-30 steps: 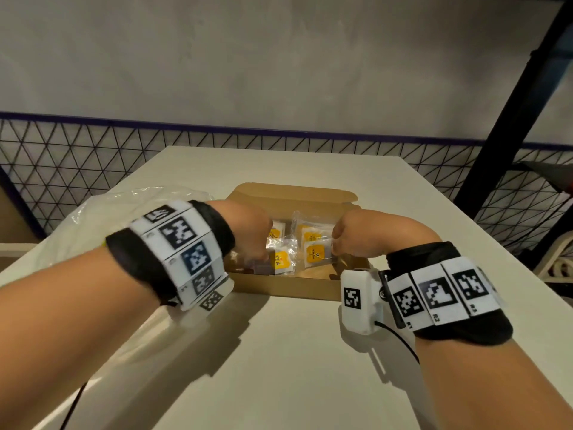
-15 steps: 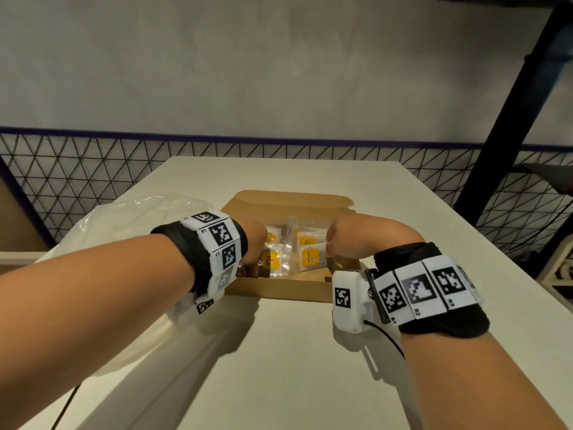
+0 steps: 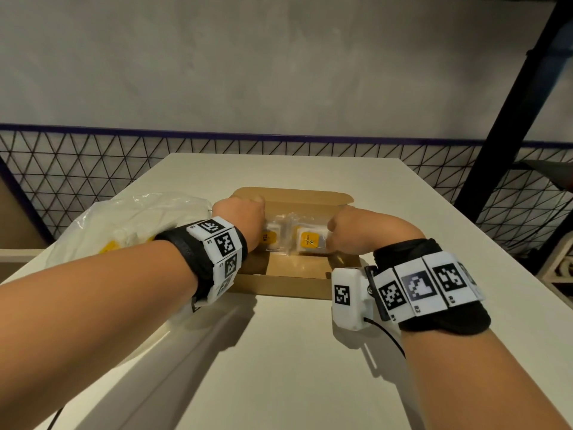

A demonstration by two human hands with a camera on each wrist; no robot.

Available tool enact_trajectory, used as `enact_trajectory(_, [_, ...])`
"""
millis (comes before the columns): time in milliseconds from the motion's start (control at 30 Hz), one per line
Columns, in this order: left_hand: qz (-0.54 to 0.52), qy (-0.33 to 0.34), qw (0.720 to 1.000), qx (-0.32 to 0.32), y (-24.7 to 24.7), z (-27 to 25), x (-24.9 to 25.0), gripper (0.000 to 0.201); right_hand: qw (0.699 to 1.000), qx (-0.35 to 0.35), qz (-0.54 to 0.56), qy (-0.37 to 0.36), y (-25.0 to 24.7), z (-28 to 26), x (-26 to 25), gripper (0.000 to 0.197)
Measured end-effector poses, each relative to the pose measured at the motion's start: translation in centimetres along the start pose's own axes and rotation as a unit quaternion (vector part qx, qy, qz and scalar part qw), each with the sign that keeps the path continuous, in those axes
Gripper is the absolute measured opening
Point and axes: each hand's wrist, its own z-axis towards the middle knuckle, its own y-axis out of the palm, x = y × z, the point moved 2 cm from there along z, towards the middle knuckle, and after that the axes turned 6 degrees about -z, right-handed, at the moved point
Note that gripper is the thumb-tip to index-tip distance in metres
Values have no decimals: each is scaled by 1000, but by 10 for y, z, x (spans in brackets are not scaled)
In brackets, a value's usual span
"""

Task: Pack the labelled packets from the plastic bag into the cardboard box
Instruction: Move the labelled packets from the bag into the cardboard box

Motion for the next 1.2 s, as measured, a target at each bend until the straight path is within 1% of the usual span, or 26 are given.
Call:
enact_trajectory(33, [4, 3, 1000, -4, 0, 0, -1, 30, 1000, 2, 1, 2, 0, 0, 0, 25])
enact_trajectory(133, [33, 3, 999, -26, 0, 0, -1, 22, 1000, -1, -1, 2, 1, 0, -2, 26])
enact_trajectory(233, [40, -15, 998, -36, -2, -1, -3, 20, 1000, -9, -7, 9, 2, 1, -3, 33])
enact_trajectory(267, [39, -21, 998, -36, -4, -1, -4, 22, 1000, -10, -8, 10, 2, 0, -3, 32])
enact_trajectory(400, [16, -37, 997, -63, -10, 1, -10, 45, 1000, -4, -19, 12, -1, -2, -4, 33])
enact_trajectory(433, [5, -39, 997, -63, -10, 2, -11, 50, 1000, -2, -20, 10, -1, -2, -4, 29])
enact_trajectory(500, [-20, -40, 998, -39, -10, 2, -14, 58, 1000, 0, -19, 6, -1, -1, -3, 15])
enact_trajectory(533, [-29, -38, 999, -19, -11, 1, -15, 60, 1000, 1, -18, 7, -1, -1, -3, 12])
enact_trajectory(600, [-37, -20, 999, 21, -11, -1, -14, 52, 1000, -3, -13, 5, -1, -1, -4, 17])
enact_trajectory(667, [-47, 13, 998, 43, -12, -3, -11, 35, 1000, -1, -6, 3, -1, -2, -5, 29])
enact_trajectory(700, [-50, 38, 997, 41, -11, -4, -9, 26, 1000, -3, -5, 2, -2, -4, -7, 33])
enact_trajectory(767, [-45, 97, 994, 13, -7, -6, -4, 9, 1000, -21, -16, -12, -1, -7, -10, 36])
enact_trajectory(800, [-38, 120, 992, -7, -4, -7, -2, 5, 999, -36, -24, -19, -1, -8, -11, 37])
enact_trajectory(833, [-30, 133, 990, -26, -1, -8, -2, 6, 998, -49, -36, -26, 0, -10, -13, 37])
enact_trajectory(967, [5, 138, 987, -83, 6, -8, -4, 20, 997, -58, -41, -28, 1, -10, -15, 39])
enact_trajectory(1100, [51, 143, 977, -150, 7, -12, -3, 28, 996, -74, -47, -31, 4, -8, -15, 39])
enact_trajectory(1200, [50, 158, 973, -163, 5, -15, 0, 34, 994, -80, -54, -46, 7, -8, -15, 41])
